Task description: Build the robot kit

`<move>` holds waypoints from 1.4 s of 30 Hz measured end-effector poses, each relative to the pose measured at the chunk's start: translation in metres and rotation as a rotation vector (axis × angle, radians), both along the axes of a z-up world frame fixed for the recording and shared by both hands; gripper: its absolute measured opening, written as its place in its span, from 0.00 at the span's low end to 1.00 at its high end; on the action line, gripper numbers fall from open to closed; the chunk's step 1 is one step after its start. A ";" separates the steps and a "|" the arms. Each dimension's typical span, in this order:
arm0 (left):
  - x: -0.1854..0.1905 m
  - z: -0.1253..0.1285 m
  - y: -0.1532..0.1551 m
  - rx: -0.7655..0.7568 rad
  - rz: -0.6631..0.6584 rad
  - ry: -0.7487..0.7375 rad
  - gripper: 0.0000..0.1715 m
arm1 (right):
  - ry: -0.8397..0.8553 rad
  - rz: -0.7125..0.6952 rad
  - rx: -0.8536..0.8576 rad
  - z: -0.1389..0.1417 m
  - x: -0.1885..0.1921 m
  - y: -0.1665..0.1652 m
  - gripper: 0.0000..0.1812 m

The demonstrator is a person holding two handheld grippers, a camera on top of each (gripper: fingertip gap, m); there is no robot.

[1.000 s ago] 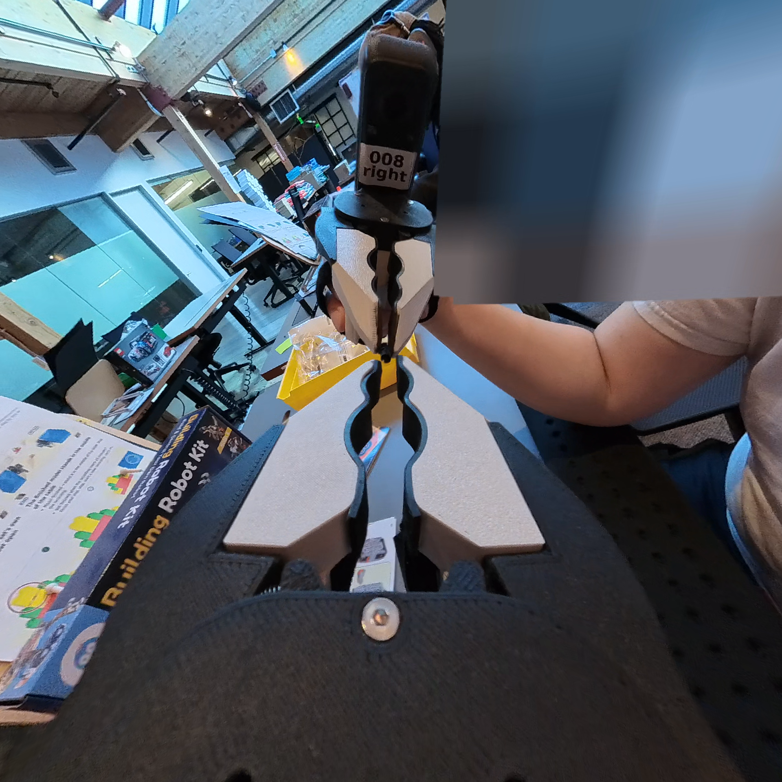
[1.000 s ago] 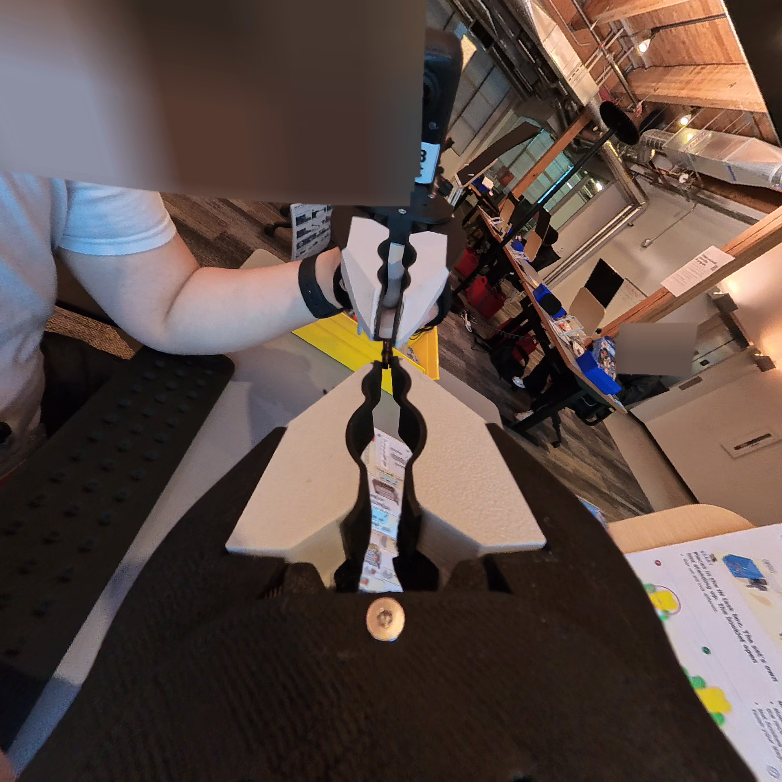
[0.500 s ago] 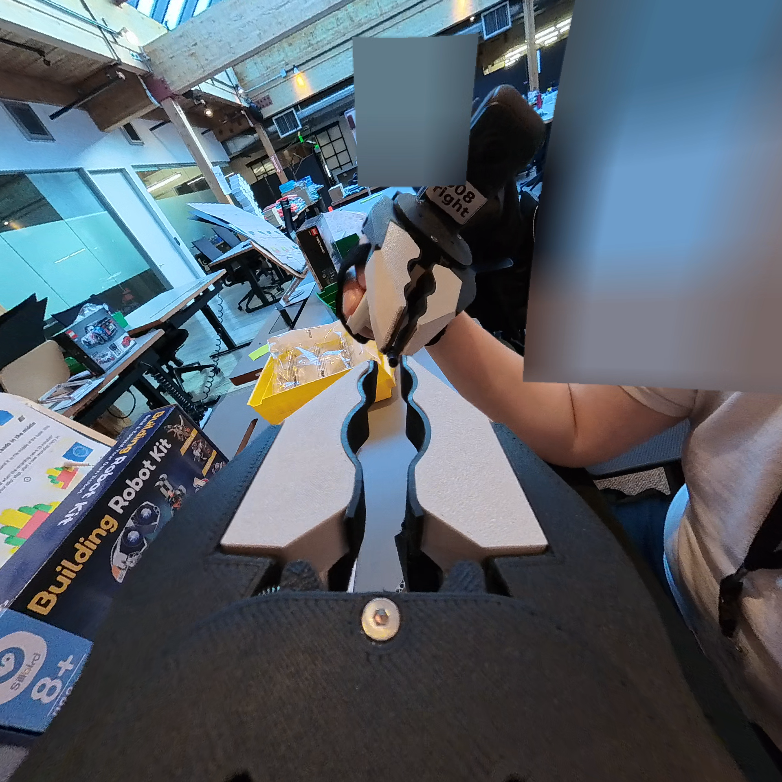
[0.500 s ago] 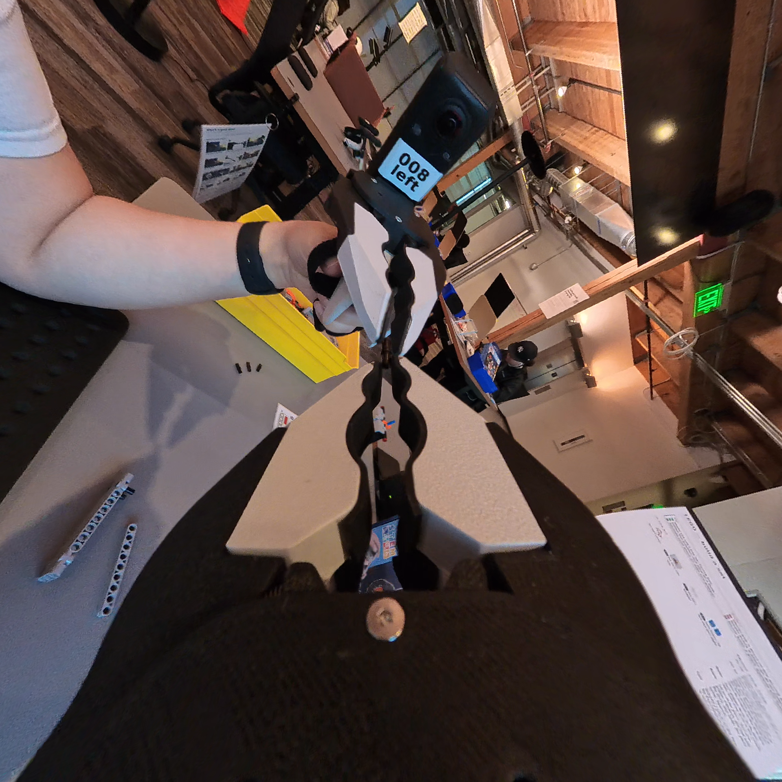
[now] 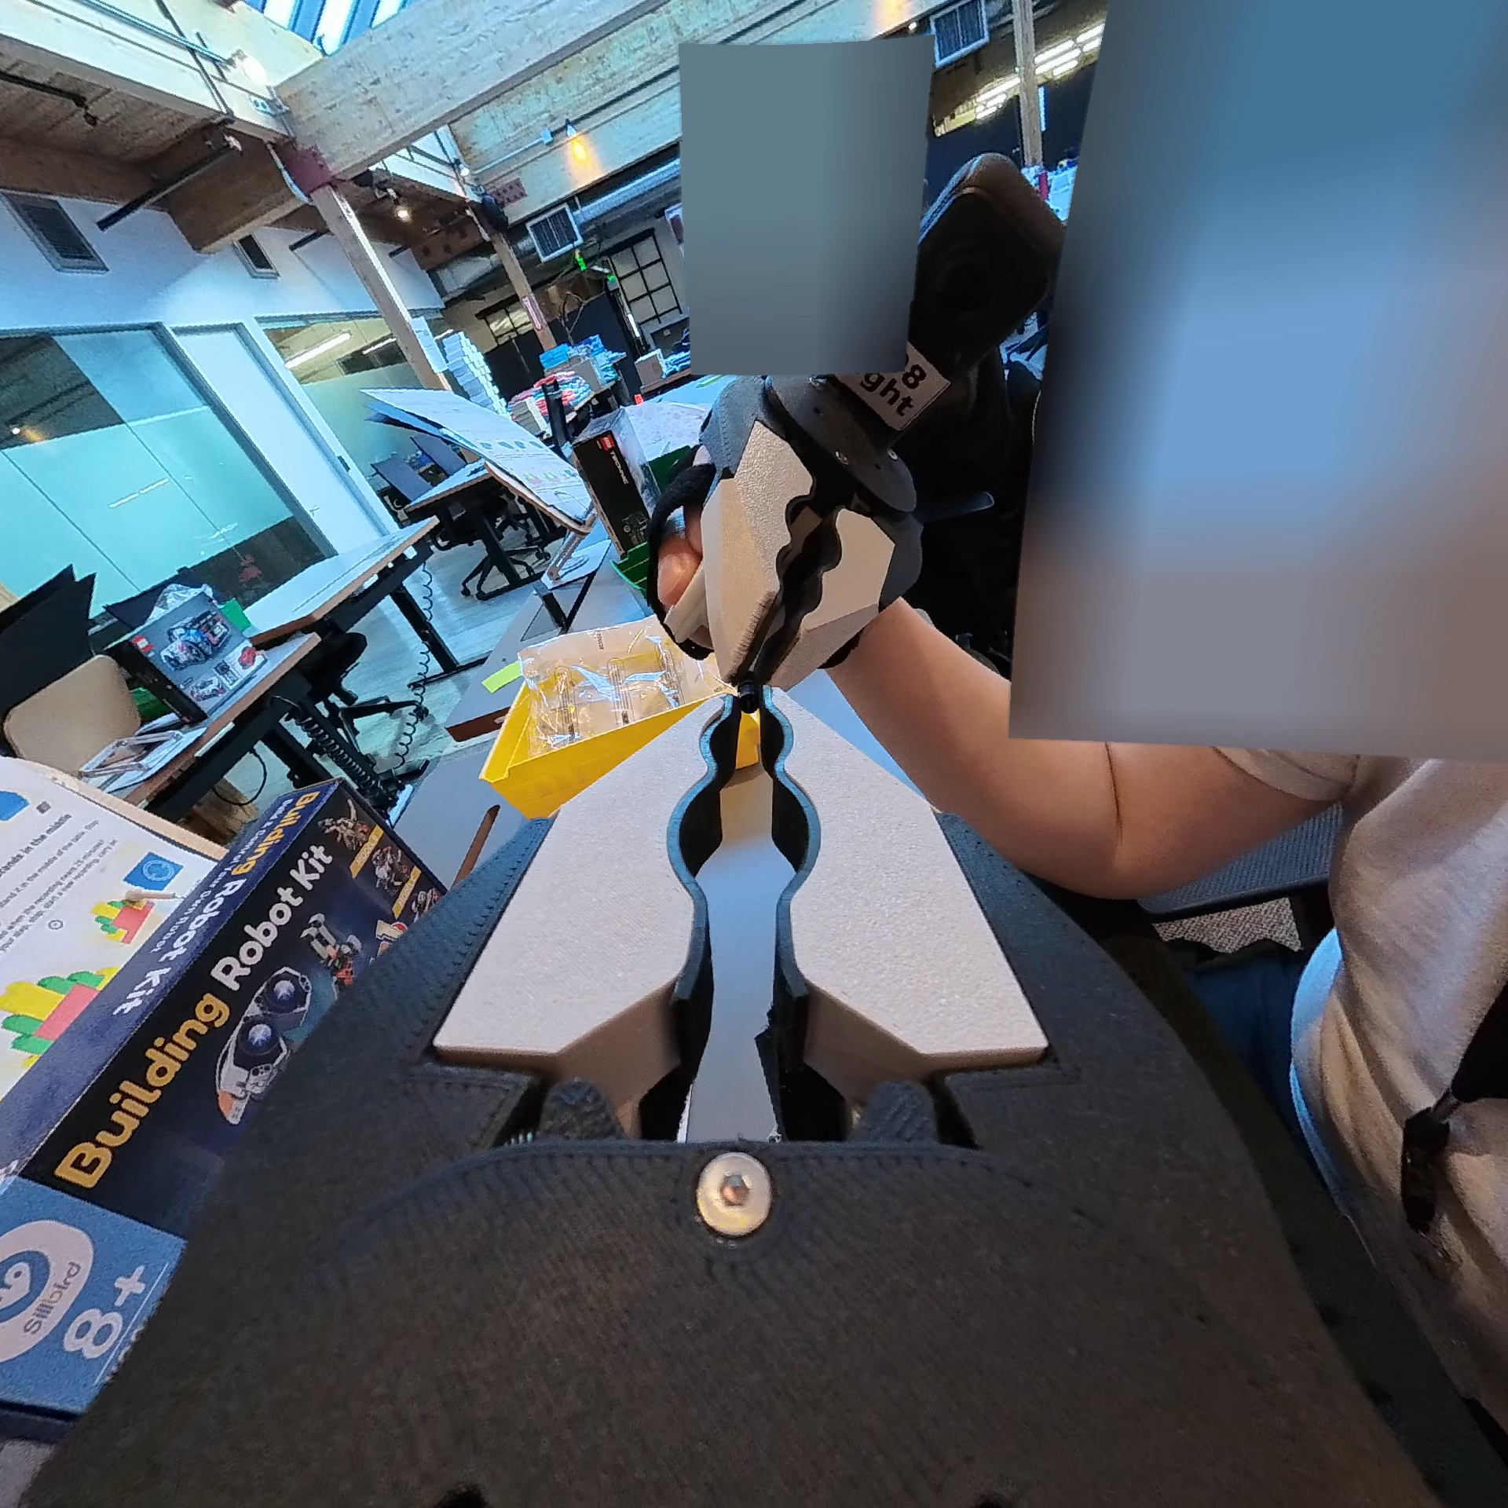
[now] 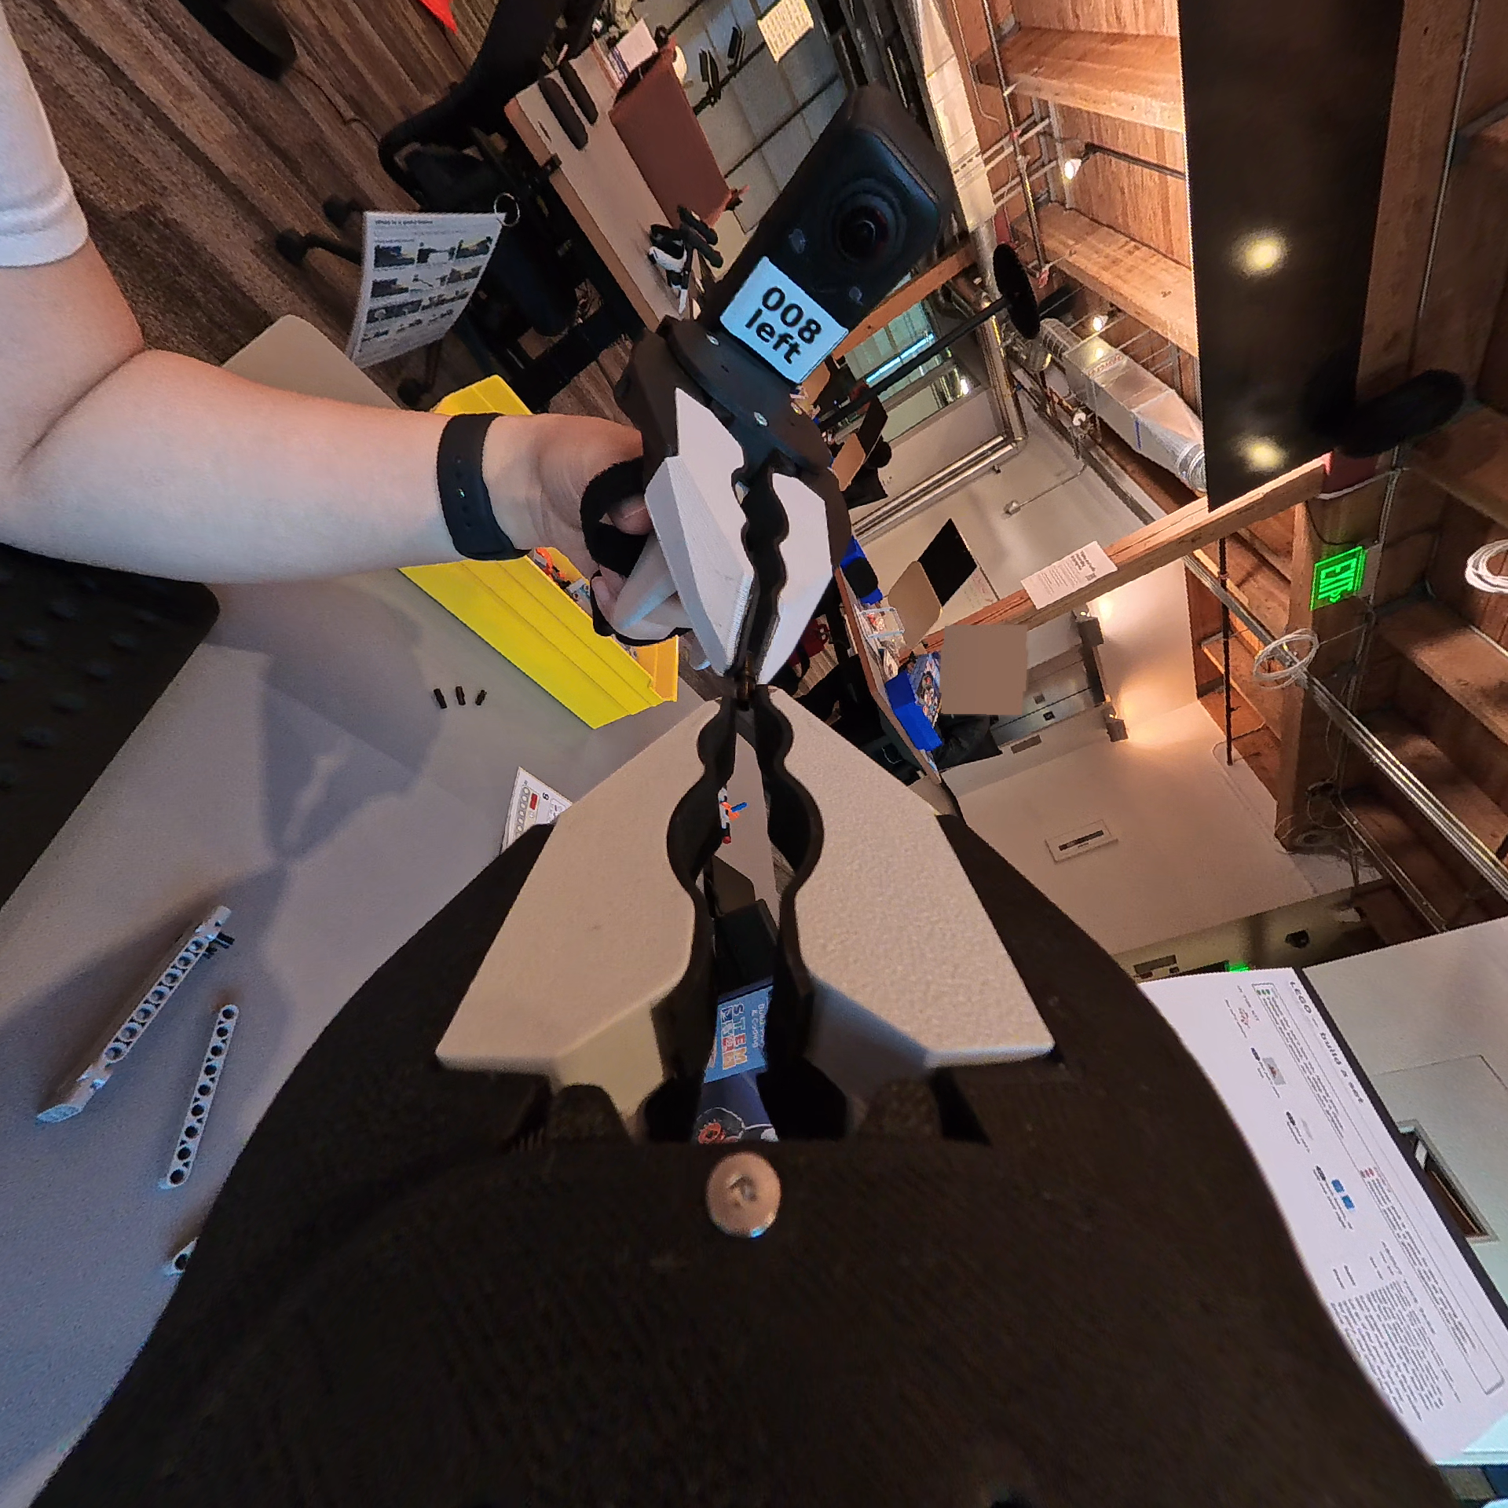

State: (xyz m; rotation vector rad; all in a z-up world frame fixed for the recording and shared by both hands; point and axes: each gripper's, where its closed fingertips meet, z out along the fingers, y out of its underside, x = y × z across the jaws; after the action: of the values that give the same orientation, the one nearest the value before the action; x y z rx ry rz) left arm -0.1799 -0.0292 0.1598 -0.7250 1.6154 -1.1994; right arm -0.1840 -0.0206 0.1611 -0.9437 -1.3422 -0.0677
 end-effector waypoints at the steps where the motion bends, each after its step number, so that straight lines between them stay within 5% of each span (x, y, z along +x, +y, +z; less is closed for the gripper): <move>1: 0.000 0.000 0.000 -0.002 -0.001 -0.001 0.01 | 0.000 -0.001 0.002 0.000 0.000 0.000 0.02; 12: -0.002 0.000 0.003 -0.013 -0.004 0.024 0.01 | 0.011 0.001 0.023 0.002 -0.002 0.002 0.02; 15: -0.006 0.005 0.005 -0.031 -0.015 0.006 0.01 | 0.055 -0.002 0.022 0.007 0.002 0.004 0.10; 22: -0.026 0.014 0.037 -0.083 0.069 -0.045 0.01 | 0.371 0.085 -0.356 0.022 0.030 0.011 0.20; 26: -0.042 0.022 0.058 -0.075 0.160 -0.086 0.01 | 0.177 -0.056 -0.753 -0.078 0.017 0.040 0.21; 31: -0.066 0.028 0.076 -0.072 0.263 -0.123 0.01 | -0.269 -0.216 -1.004 -0.217 -0.004 0.017 0.15; 37: -0.092 0.038 0.082 -0.074 0.323 -0.170 0.01 | -0.454 -0.371 -1.212 -0.280 -0.010 0.008 0.16; 42: -0.109 0.041 0.085 -0.071 0.362 -0.193 0.01 | -0.599 -0.479 -1.204 -0.308 -0.008 0.008 0.14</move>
State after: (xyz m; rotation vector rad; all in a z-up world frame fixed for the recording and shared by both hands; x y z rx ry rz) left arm -0.2888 0.0556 0.2005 -0.8758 1.2255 -1.0305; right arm -0.1917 -0.0121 -0.1471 -2.3996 -1.6555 0.1245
